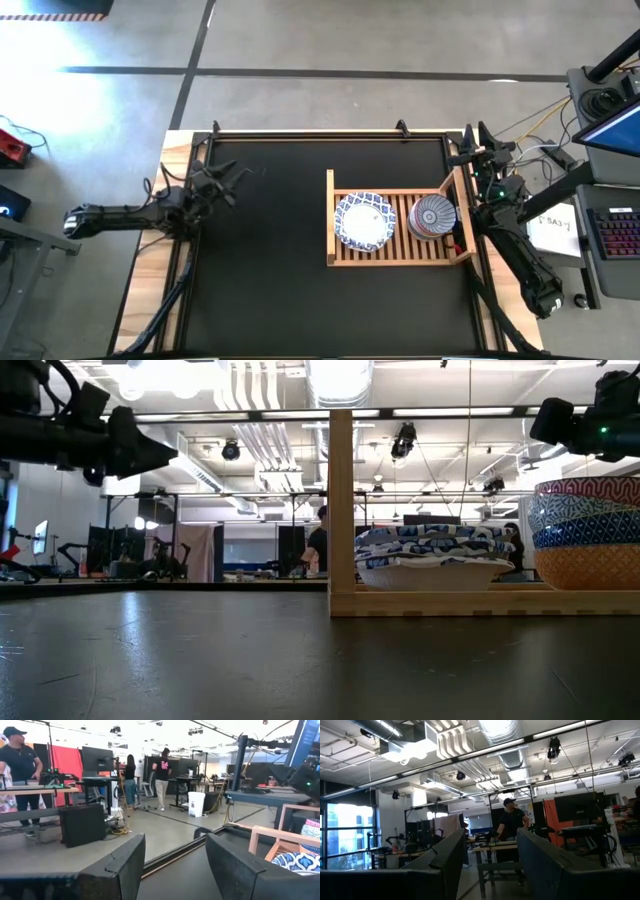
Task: Place and stack bowls onto a shelf
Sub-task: Return to Home Position
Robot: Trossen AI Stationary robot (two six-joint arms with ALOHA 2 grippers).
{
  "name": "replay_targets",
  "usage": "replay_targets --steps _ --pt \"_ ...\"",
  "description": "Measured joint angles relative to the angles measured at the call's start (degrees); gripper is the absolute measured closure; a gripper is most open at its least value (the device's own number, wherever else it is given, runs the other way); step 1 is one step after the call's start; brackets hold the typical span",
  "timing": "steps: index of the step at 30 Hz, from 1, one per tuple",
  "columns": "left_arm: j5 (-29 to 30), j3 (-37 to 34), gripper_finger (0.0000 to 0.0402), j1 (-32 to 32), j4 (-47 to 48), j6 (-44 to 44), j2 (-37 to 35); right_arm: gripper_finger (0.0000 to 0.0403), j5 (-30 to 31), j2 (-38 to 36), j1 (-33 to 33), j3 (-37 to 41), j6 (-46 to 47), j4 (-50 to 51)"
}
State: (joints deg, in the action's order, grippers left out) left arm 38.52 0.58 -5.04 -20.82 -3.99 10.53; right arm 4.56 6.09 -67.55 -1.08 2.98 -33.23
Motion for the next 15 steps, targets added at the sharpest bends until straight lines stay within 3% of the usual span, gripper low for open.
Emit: replay_targets --steps 12,15 --pt "0.04 -0.03 0.0209 -0.21 1.03 0.0 -10.58 0.0232 0.0 0.0 0.0 0.0 0.0 0.0" --pt "0.09 -0.04 0.0209 -0.21 0.72 0.0 -10.47 0.0232 -0.01 0.0 0.01 0.0 0.0 -0.01"
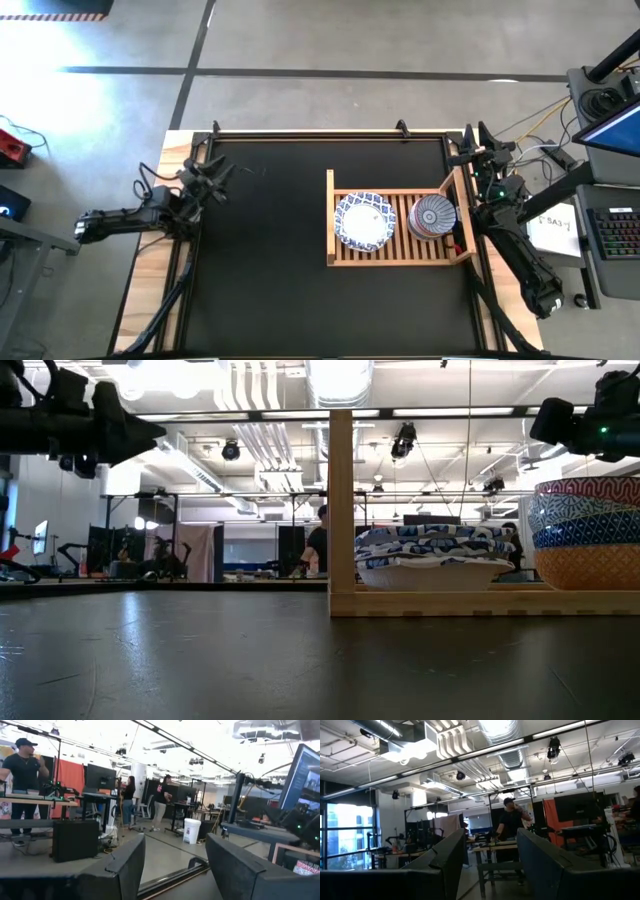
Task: Place and stack bowls onto a shelf
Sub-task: Return to Home Position
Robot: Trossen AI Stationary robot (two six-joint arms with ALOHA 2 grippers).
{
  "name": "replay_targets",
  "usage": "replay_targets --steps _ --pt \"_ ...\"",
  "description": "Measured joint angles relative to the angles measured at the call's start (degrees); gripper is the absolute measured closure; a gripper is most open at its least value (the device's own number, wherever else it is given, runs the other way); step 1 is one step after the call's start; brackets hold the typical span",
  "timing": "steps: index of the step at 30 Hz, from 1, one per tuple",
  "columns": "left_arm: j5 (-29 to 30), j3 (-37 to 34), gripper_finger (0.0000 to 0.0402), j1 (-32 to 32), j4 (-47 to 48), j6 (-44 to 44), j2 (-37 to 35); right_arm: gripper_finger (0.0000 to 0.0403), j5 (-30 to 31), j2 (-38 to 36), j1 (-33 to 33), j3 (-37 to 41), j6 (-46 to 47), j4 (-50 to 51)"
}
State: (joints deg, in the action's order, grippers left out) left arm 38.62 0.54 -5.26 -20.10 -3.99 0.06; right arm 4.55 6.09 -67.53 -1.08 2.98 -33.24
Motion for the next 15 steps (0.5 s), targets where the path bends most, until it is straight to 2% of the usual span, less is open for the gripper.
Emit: replay_targets --steps 15 --pt "-0.12 0.31 0.0209 0.0 0.88 0.19 1.14 0.0232 0.01 0.0 0.01 0.0 0.01 0.01"
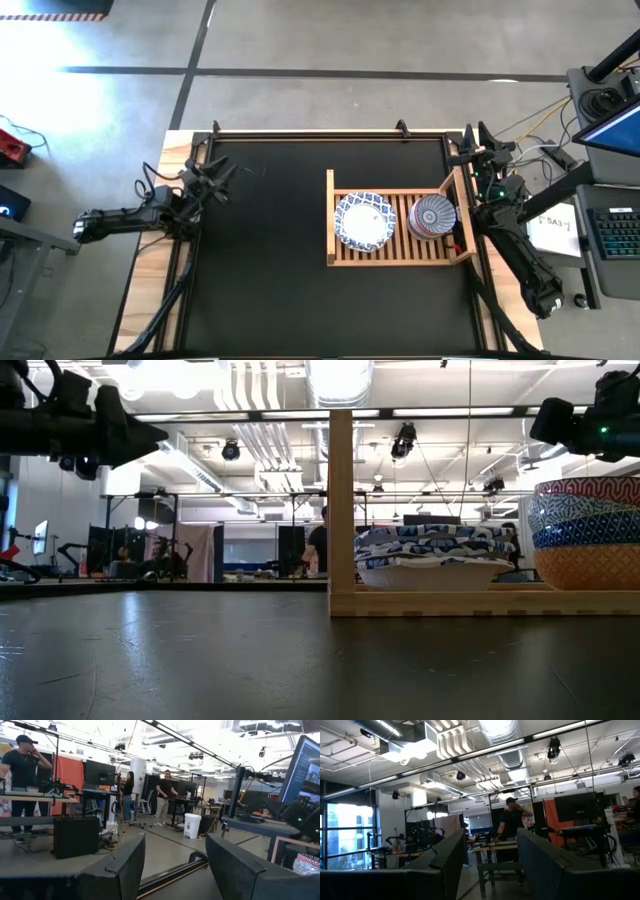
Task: Place and stack bowls onto a shelf
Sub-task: Return to Home Position
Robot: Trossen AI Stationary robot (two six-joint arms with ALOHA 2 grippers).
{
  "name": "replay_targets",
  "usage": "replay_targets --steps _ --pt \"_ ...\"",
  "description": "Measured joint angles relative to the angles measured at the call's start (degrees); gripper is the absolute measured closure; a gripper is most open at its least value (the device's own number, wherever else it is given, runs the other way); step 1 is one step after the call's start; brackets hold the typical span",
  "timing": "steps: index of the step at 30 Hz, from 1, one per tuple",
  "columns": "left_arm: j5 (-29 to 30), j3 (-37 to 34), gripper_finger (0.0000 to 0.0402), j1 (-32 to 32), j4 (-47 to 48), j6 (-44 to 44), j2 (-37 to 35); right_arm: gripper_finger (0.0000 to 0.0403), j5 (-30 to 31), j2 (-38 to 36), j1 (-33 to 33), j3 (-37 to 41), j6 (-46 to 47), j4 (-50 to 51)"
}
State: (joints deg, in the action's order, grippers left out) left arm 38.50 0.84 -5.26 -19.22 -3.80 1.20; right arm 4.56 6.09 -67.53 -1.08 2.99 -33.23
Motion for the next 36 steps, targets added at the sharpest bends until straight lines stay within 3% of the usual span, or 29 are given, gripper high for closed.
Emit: replay_targets --steps 36 --pt "-0.08 0.2 0.0209 0.0 0.04 0.03 0.71 0.0232 0.0 0.0 -0.02 0.0 -0.01 0.0"
